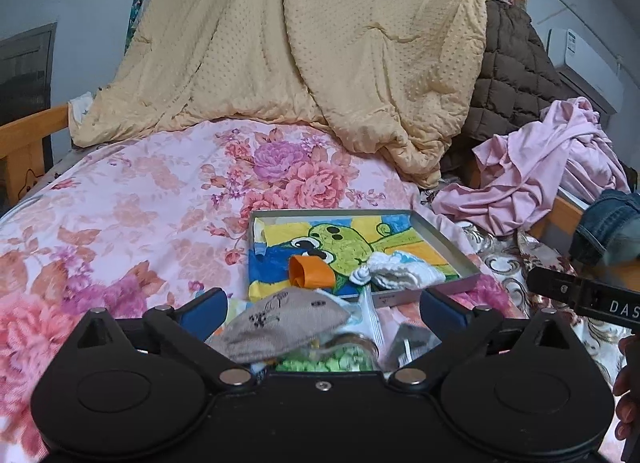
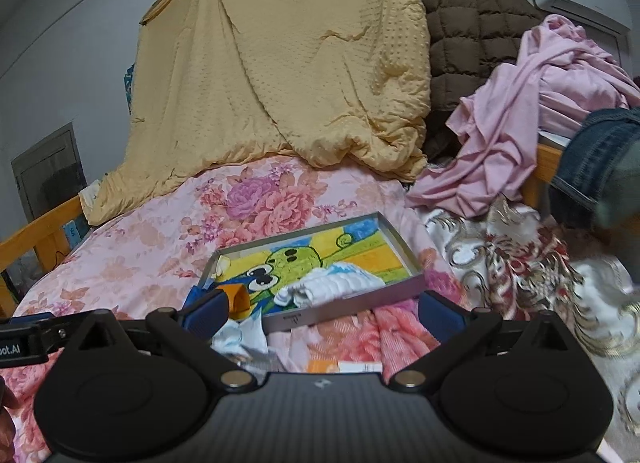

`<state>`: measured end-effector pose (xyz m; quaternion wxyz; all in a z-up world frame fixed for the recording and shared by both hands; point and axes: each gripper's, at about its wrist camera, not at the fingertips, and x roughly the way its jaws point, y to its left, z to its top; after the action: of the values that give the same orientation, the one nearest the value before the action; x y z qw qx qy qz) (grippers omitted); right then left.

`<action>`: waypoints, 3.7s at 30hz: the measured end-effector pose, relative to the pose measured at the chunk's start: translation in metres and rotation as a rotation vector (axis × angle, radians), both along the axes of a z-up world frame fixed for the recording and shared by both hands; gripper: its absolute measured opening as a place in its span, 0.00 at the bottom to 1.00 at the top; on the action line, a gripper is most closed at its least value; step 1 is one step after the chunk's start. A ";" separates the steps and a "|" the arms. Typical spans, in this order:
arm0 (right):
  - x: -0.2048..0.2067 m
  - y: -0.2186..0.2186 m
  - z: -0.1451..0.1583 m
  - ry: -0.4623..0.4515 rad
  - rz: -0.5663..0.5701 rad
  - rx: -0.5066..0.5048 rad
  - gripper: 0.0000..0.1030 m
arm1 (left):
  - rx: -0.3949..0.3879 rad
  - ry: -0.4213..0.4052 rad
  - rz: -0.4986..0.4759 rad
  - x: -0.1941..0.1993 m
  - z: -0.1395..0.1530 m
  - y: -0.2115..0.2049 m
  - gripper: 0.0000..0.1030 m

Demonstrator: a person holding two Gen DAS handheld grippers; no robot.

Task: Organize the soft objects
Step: 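Move both tools back toward the cartoon snack packet on the bedspread, then grasp the cartoon snack packet with the left tool while the right tool grasps the white cloth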

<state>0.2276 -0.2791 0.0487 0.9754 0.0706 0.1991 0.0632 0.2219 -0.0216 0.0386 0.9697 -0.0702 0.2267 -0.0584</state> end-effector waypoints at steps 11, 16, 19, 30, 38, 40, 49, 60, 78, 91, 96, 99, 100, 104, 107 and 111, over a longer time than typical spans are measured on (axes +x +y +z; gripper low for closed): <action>-0.053 -0.005 -0.004 0.042 -0.035 0.044 1.00 | 0.015 -0.007 -0.021 -0.056 0.000 0.003 0.99; -0.074 0.000 -0.012 0.074 -0.038 0.044 1.00 | 0.032 0.011 -0.034 -0.074 -0.006 0.005 0.99; -0.083 0.005 -0.016 0.089 -0.046 0.023 1.00 | 0.034 0.028 -0.032 -0.083 -0.010 0.008 0.99; -0.108 0.034 -0.037 0.206 -0.033 -0.118 1.00 | 0.020 0.115 0.003 -0.116 -0.026 0.025 0.99; -0.119 0.052 -0.040 0.219 -0.014 -0.206 1.00 | 0.022 0.180 0.009 -0.123 -0.039 0.033 0.99; -0.120 0.052 -0.041 0.231 -0.018 -0.210 1.00 | 0.037 0.188 0.002 -0.124 -0.041 0.031 0.99; -0.114 0.044 -0.044 0.305 -0.003 -0.190 1.00 | 0.092 0.240 -0.034 -0.126 -0.048 0.023 0.99; -0.097 0.035 -0.053 0.427 0.039 -0.104 1.00 | 0.108 0.297 -0.086 -0.124 -0.061 0.015 0.99; -0.079 0.047 -0.064 0.503 0.103 -0.095 1.00 | 0.140 0.361 -0.189 -0.117 -0.076 -0.005 0.99; -0.042 0.052 -0.071 0.570 0.172 0.013 1.00 | 0.135 0.389 -0.221 -0.105 -0.089 -0.016 0.99; -0.017 0.058 -0.077 0.621 0.192 0.101 0.99 | 0.134 0.395 -0.236 -0.092 -0.095 -0.023 0.99; -0.005 0.061 -0.081 0.645 0.202 0.144 0.98 | 0.137 0.409 -0.244 -0.084 -0.100 -0.026 0.99; -0.002 0.063 -0.082 0.647 0.204 0.151 0.96 | 0.135 0.410 -0.245 -0.082 -0.101 -0.026 0.99; 0.009 0.069 -0.086 0.657 0.217 0.166 0.95 | 0.131 0.413 -0.249 -0.075 -0.105 -0.026 0.99; 0.016 0.073 -0.090 0.674 0.229 0.182 0.94 | 0.132 0.420 -0.246 -0.069 -0.107 -0.026 0.99; 0.025 0.077 -0.097 0.721 0.240 0.219 0.90 | 0.117 0.432 -0.243 -0.063 -0.110 -0.023 0.99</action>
<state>0.2529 -0.2022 -0.0487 0.8152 0.1680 0.5280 0.1686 0.1588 -0.0447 -0.0709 0.8871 0.0029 0.4384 -0.1447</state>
